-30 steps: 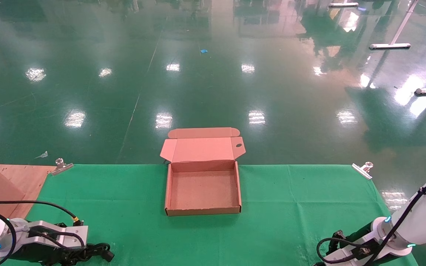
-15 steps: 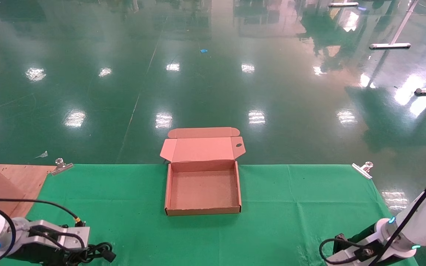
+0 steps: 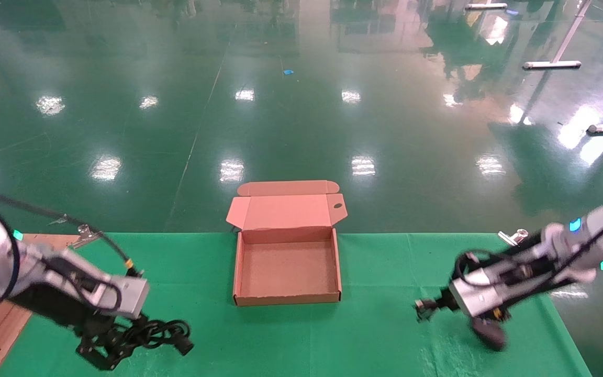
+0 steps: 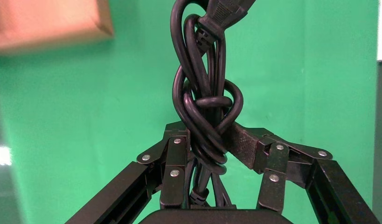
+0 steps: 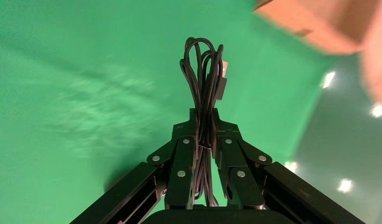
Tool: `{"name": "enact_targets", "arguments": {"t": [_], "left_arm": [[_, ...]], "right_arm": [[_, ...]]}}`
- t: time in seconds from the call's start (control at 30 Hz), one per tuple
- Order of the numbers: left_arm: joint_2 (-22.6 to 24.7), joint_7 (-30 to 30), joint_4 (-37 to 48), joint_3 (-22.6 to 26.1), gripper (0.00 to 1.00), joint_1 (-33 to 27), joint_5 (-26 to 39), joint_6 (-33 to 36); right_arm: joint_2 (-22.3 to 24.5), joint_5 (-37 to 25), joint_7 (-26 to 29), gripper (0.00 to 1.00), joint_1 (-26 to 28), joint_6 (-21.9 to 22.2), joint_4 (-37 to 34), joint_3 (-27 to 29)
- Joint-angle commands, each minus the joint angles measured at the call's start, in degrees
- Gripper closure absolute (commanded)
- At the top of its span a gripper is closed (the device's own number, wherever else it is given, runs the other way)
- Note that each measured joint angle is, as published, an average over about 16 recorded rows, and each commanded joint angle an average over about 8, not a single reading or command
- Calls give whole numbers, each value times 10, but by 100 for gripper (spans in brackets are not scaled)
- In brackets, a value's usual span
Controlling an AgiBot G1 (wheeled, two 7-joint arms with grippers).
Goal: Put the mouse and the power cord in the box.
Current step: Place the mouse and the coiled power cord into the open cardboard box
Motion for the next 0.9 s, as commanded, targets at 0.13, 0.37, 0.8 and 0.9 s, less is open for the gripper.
{"name": "enact_targets", "arguments": {"t": [0.13, 0.37, 0.8, 0.9], "left_arm": [[33, -4, -5, 2, 100, -44, 1, 49], [89, -14, -10, -4, 100, -88, -13, 53], [109, -33, -68, -6, 100, -102, -37, 7], [108, -33, -76, -3, 100, -97, -38, -9]], "right_arm": [[-9, 14, 13, 100, 46, -46, 16, 10], [-41, 30, 59, 100, 97, -85, 54, 19], [-71, 34, 138, 100, 103, -86, 127, 18], [-66, 35, 149, 100, 97, -88, 147, 17]]}}
